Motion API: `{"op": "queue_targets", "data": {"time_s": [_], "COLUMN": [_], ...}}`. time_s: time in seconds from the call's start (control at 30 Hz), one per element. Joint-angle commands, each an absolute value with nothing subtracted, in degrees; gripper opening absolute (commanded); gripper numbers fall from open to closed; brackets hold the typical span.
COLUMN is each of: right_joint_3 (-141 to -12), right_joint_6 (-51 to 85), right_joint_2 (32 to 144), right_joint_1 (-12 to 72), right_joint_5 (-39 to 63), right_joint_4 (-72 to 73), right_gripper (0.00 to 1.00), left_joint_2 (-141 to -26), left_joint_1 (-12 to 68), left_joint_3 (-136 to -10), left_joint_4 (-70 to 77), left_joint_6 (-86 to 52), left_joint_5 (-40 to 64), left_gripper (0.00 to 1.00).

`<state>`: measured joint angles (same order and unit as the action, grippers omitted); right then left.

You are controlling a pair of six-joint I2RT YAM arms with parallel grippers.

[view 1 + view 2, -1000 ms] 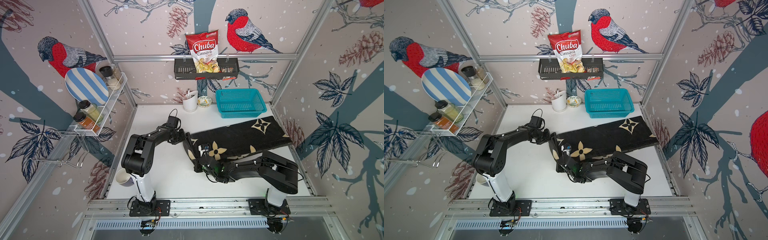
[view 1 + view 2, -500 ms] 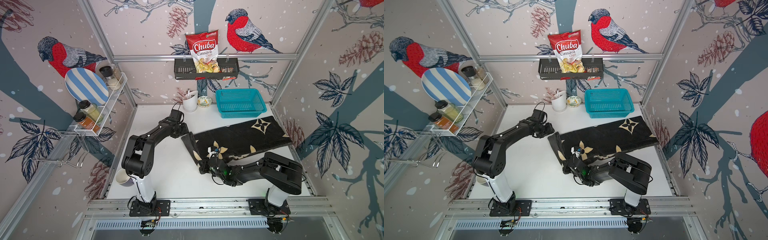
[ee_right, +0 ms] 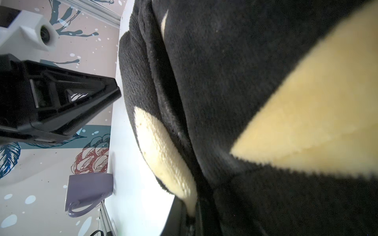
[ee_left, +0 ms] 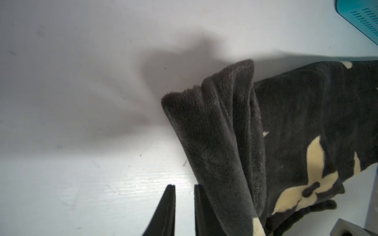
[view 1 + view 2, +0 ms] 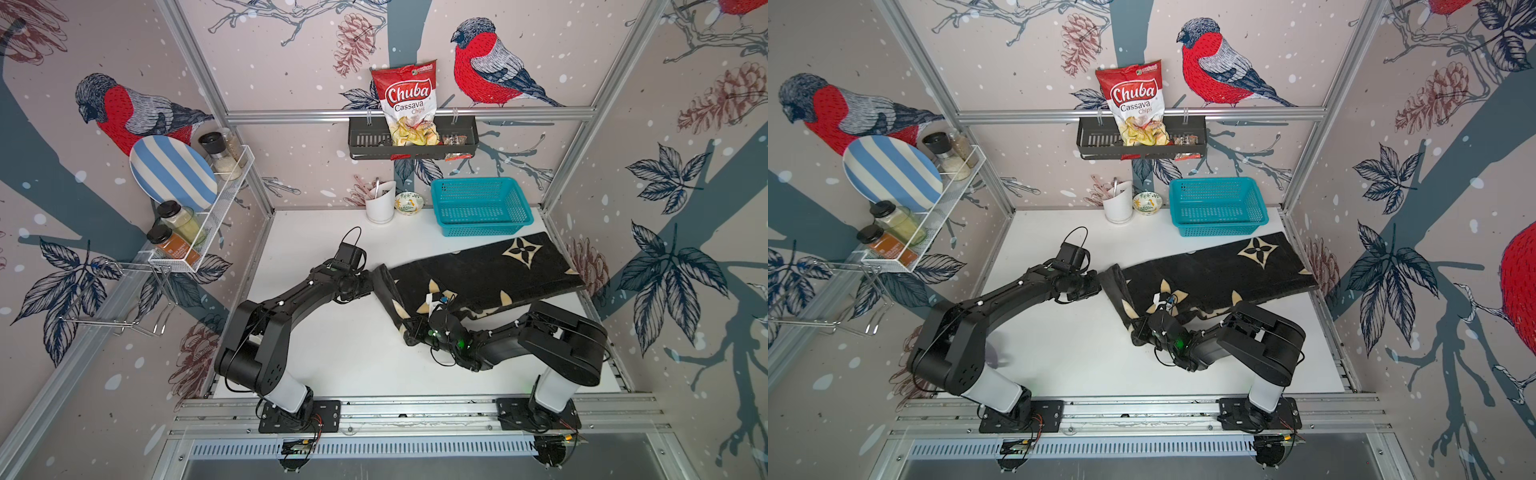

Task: Roll up the pillowcase
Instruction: Roll the pillowcase at the center of the board.

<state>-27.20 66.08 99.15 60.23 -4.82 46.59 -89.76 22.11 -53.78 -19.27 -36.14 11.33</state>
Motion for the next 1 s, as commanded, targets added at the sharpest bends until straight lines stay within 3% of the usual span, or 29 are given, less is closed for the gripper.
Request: {"op": "queue_targets", "data": {"time_s": [0.0,0.5,0.57,0.67,0.73,0.97], "right_joint_3": [-27.4,-27.6,-27.6,-27.5,-27.4,-27.0], "right_joint_6": [66.4,65.8,65.8,65.7,65.7,65.5], "right_joint_2": [99.5,99.7,99.7,99.7,99.7,99.4], "right_joint_1": [59.6,58.6,58.5,58.3,58.4,58.0], "right_joint_5": [-4.4,-2.9,-2.7,-2.6,-2.5,-2.5], "right_joint_4": [46.2,45.5,45.5,45.7,45.8,46.2], "right_gripper": [0.00,0.00,0.00,0.00,0.00,0.00], "left_joint_2": [-90.5,-101.0,-101.6,-100.3,-99.0,-94.6], "left_joint_1": [22.6,23.3,23.3,23.3,23.4,23.0], "left_joint_3": [-53.1,-61.0,-61.9,-62.8,-63.2,-59.6], "left_joint_4": [-13.3,-9.1,-10.0,-13.3,-16.1,-20.2], "left_joint_6": [-38.7,-40.6,-40.0,-38.5,-37.0,-38.4], "left_joint_5": [15.3,18.5,18.3,16.1,14.2,12.1], "left_gripper": [0.19,0.22,0.31,0.58,0.66,0.69]}}
